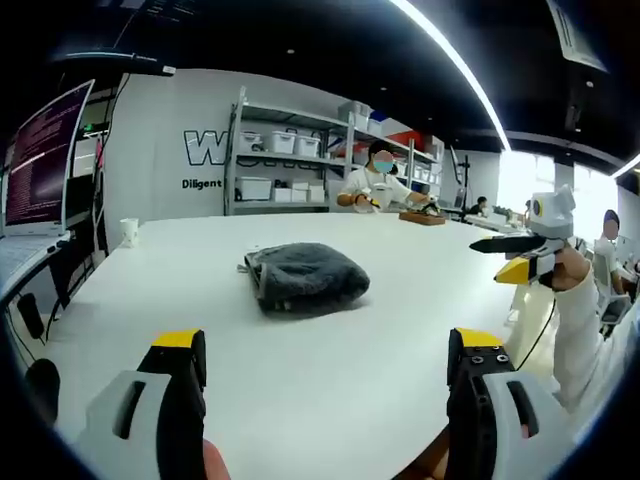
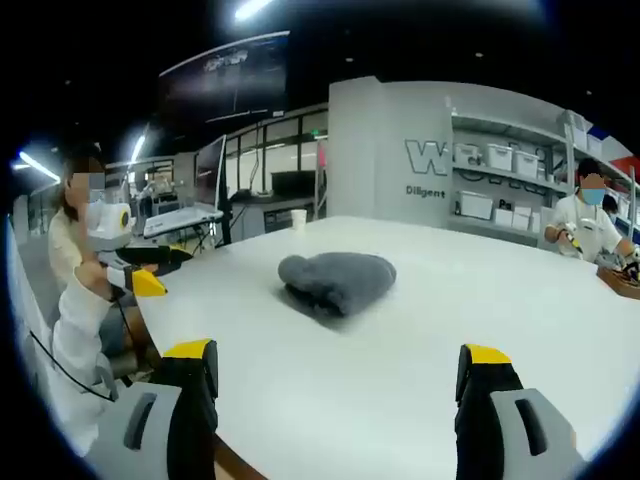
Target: Open the folded towel by lifting each exposed corner and separating the folded layers until the towel lies flat within the target outline without major curled edges
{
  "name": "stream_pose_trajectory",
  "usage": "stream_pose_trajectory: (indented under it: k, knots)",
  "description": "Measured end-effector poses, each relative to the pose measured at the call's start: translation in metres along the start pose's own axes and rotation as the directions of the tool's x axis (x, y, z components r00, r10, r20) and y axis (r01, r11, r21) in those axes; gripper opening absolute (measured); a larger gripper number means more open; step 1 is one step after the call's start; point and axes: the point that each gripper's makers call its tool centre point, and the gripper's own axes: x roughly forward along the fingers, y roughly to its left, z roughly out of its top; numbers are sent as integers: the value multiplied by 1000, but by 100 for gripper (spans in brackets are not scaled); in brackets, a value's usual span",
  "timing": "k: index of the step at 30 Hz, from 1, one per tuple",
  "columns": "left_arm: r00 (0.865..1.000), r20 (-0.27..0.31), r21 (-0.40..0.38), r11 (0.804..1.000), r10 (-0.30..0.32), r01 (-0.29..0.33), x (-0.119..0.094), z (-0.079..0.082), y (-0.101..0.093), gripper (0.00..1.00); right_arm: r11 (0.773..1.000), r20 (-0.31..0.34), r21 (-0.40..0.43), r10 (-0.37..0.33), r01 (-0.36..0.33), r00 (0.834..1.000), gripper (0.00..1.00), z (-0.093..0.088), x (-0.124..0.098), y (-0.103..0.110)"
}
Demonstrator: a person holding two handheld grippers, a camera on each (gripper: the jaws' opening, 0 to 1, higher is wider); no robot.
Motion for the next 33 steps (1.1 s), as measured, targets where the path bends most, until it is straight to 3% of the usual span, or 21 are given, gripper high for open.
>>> stream_pose_trajectory:
  k: [33]
  knots:
    - [1000, -7, -2, 1000, 18, -18, -3, -1, 4, 100, 1000, 1, -6, -23, 23, 1000, 100, 1, -3, -3]
